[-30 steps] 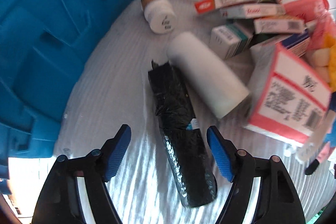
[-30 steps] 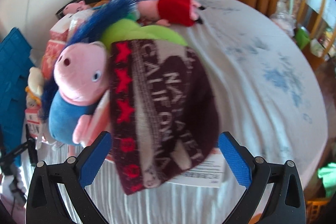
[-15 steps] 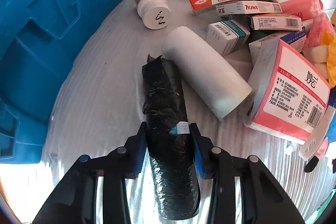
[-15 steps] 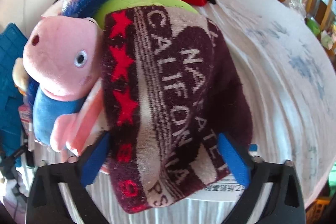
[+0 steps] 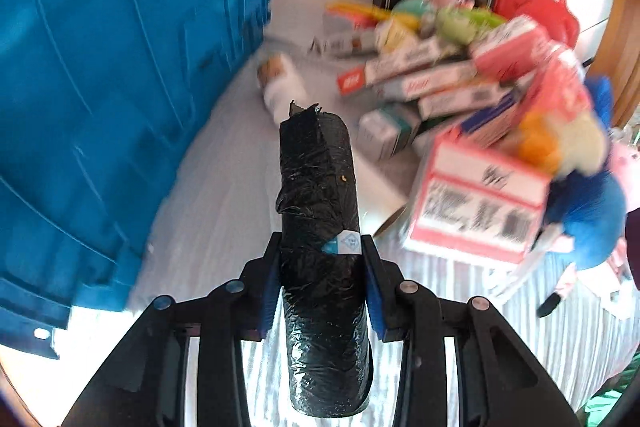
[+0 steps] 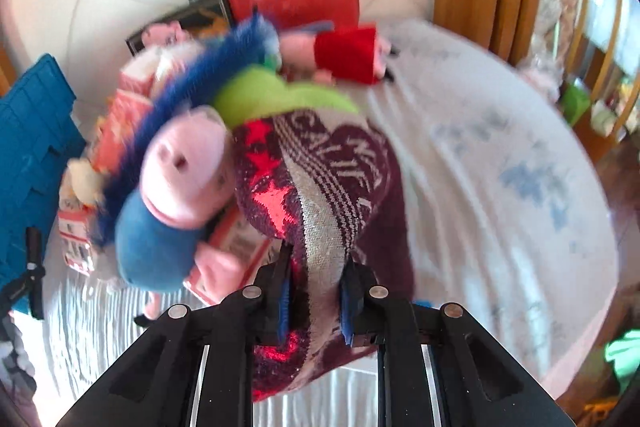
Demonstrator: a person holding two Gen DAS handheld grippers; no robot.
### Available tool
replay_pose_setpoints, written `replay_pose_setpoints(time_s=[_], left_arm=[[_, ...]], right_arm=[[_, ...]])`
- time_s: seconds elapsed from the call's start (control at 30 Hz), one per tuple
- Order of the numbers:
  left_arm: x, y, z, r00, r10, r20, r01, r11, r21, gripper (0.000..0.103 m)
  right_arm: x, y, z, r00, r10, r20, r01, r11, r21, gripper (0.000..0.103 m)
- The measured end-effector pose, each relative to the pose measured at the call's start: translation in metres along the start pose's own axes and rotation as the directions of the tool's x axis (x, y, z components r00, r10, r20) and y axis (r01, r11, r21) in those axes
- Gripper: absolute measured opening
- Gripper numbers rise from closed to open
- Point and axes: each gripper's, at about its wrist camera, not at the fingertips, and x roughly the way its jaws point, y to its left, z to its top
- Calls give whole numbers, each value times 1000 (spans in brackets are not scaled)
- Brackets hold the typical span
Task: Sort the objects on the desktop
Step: 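Grasp a second black roll with left tool while right grasps maroon knit hat, then carry the black roll and knit hat into the crate and open both tools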
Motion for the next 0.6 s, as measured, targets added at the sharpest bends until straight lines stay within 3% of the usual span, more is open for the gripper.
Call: replay_pose_setpoints(time_s=[0.2,0.6], left_arm=[[-46,-10,26,992,-20,123,14,999,49,36],[-112,-17,67,954,-53,294,24,995,101,36]], right_arm=[[-47,8,22,989,-36,146,42,998,-39,18],[-94,79,50,955,43,293,8,985,-172,18]])
